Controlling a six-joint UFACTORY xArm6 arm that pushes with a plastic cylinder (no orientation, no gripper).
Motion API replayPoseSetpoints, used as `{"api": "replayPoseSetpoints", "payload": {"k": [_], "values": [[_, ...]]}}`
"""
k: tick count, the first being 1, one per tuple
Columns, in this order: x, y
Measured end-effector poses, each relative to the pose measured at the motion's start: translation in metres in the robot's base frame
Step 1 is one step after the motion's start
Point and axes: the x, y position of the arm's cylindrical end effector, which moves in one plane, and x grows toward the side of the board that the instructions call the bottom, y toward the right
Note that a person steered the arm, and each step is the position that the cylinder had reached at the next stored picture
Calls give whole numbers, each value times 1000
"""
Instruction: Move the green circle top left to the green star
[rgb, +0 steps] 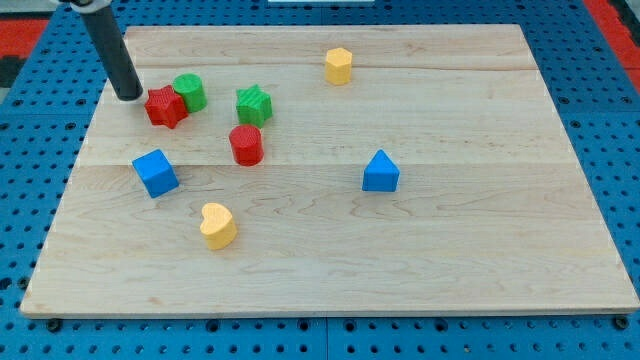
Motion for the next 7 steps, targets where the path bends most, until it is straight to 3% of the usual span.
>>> {"api": "replayPoseSetpoints", "payload": {"k": [1, 2, 4, 5, 6, 7], "values": [[31, -33], [17, 28], [20, 54], [23, 41], [10, -34], [-18, -22]]}}
